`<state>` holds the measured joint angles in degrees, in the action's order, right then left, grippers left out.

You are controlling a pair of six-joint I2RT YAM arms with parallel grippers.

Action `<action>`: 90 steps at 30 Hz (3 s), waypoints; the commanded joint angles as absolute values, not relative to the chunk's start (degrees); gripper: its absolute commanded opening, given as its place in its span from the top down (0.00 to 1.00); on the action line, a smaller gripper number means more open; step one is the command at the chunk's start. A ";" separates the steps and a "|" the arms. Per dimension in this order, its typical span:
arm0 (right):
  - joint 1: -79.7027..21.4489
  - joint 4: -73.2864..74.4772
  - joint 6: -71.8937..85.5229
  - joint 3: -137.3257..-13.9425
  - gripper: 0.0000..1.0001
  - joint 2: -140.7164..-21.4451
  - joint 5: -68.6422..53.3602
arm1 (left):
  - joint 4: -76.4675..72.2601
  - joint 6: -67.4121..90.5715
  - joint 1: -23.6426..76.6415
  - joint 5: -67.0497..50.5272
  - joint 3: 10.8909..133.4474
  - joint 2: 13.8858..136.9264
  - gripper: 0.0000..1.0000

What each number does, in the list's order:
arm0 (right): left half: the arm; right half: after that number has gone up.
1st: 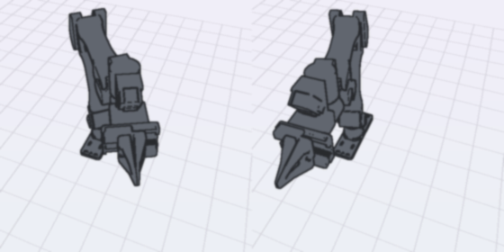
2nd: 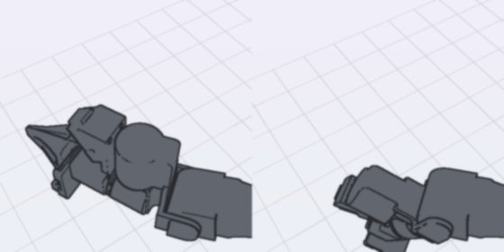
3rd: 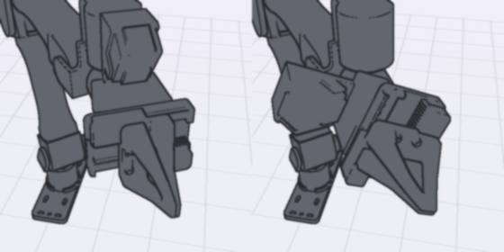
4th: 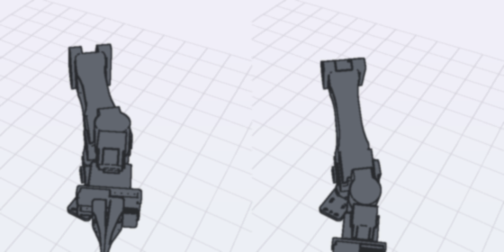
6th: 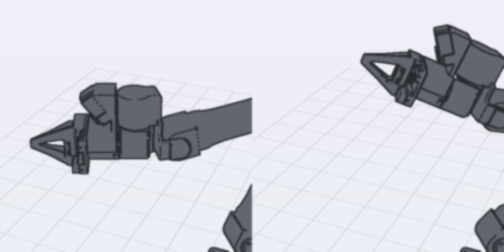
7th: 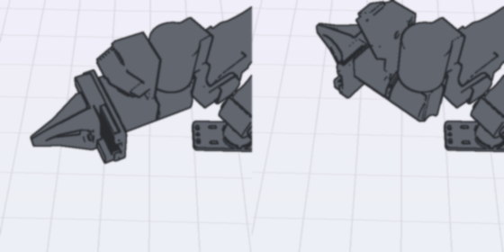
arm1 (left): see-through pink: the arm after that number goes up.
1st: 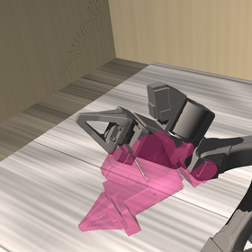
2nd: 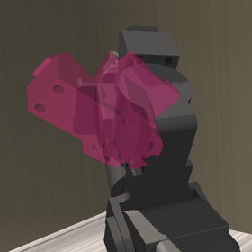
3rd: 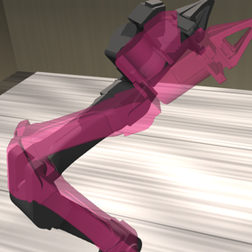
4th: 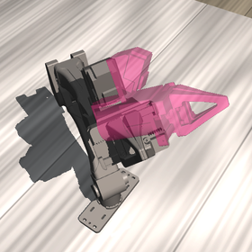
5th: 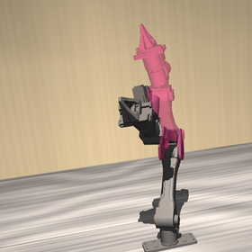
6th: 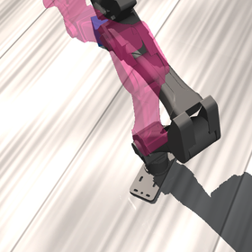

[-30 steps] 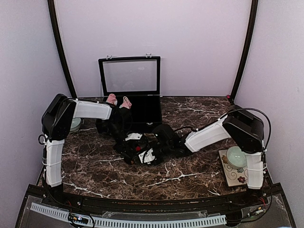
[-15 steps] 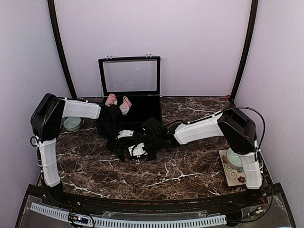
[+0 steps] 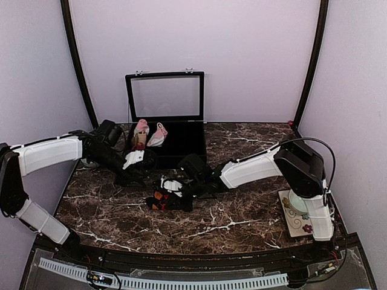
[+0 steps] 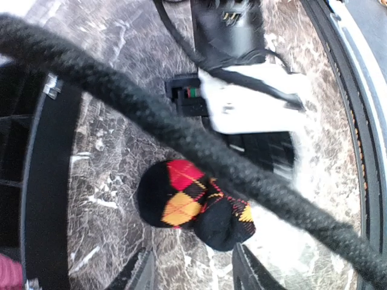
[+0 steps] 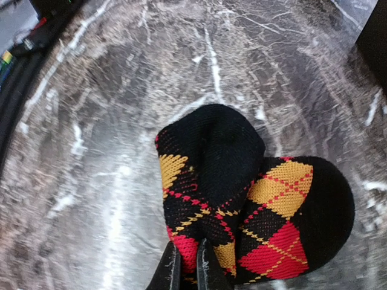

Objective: Roll the socks
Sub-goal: Pick up the sock from the center of the board.

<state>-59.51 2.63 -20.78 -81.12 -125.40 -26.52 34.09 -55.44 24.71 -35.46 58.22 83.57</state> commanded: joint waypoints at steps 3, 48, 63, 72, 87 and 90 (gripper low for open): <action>-59.31 1.75 2.86 -74.75 1.00 -129.60 -36.38 | 34.30 -57.62 24.62 -39.98 50.12 75.79 0.52; -52.20 -9.98 29.23 -69.89 0.70 -132.72 -37.07 | 33.89 -57.38 31.27 -27.75 60.00 108.03 0.72; -57.00 -20.17 17.22 -49.38 0.01 -112.06 -8.99 | 43.68 -55.03 28.59 -31.84 69.23 118.13 0.70; -62.00 -18.36 12.17 -47.52 0.00 -100.10 42.48 | 45.60 -50.24 27.38 -33.46 74.58 122.04 0.72; -59.58 -21.14 2.06 -47.43 0.00 -94.24 21.15 | 49.21 -47.80 24.91 -39.88 75.27 125.02 0.73; -61.35 -26.48 -7.29 -45.54 0.00 -95.91 10.14 | 49.84 -47.85 24.17 -41.89 75.18 125.09 0.73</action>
